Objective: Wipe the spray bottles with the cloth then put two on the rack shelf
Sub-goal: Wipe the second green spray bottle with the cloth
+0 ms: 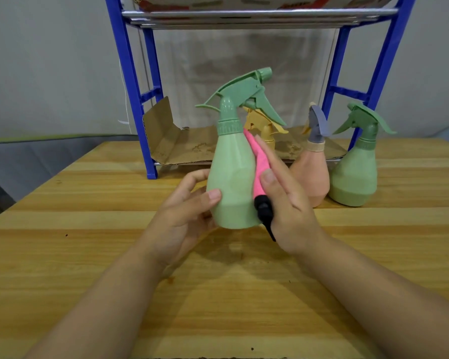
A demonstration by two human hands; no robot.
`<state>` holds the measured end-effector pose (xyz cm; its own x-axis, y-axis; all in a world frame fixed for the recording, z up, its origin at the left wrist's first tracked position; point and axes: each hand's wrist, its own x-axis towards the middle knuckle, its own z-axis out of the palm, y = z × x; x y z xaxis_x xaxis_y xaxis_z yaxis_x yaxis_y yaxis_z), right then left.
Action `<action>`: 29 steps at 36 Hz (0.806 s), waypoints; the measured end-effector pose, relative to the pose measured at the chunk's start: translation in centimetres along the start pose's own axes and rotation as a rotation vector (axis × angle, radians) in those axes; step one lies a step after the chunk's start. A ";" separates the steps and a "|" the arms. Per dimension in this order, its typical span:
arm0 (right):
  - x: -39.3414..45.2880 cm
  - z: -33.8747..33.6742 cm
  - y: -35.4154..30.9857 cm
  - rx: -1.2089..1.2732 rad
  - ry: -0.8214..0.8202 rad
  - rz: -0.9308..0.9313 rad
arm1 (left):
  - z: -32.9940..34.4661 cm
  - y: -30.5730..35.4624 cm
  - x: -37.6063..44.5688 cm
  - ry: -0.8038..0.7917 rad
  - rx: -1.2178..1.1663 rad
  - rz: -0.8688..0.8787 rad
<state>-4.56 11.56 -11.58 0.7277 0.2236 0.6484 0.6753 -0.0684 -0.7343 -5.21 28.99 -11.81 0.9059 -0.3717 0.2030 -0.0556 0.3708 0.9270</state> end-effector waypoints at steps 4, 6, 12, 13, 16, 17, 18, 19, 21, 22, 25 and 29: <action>-0.2 0.3 0.4 -0.193 0.023 -0.014 | 0.4 0.0 0.1 0.031 0.022 -0.038; -0.4 0.5 0.4 -0.379 -0.002 -0.094 | 0.4 -0.1 0.0 0.032 0.069 -0.030; -0.4 0.8 -0.2 -0.515 -0.041 -0.237 | -0.2 0.1 0.2 0.092 0.043 0.023; -0.4 0.7 -0.3 -0.513 -0.049 -0.259 | -0.2 0.2 0.1 0.097 0.035 0.016; -0.5 0.4 -0.5 -0.452 -0.070 -0.289 | -0.4 0.3 -0.1 0.085 0.057 -0.009; -0.6 0.3 -0.5 -0.417 -0.073 -0.278 | -0.4 0.3 -0.2 0.082 0.054 -0.019; -0.6 0.3 -0.5 -0.383 -0.074 -0.257 | -0.4 0.2 -0.2 0.082 0.043 -0.034; -0.7 0.2 -0.4 -0.358 -0.076 -0.228 | -0.3 0.2 -0.3 0.086 0.034 -0.052; -0.7 0.1 -0.1 -0.335 -0.076 -0.170 | -0.1 0.1 -0.3 0.078 0.063 -0.085; -0.6 0.2 0.0 -0.329 -0.069 -0.142 | 0.0 0.1 -0.2 0.063 0.103 -0.099; -0.5 0.4 0.4 -0.316 -0.045 -0.068 | 0.1 0.1 -0.2 0.043 0.191 -0.126; -0.4 0.3 0.5 -0.294 -0.061 -0.084 | -0.2 0.4 -0.1 0.057 0.145 -0.074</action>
<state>-4.58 11.76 -12.29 0.6651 0.2981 0.6847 0.7452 -0.3234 -0.5831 -5.25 29.38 -11.56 0.9319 -0.3430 0.1176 -0.0435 0.2162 0.9754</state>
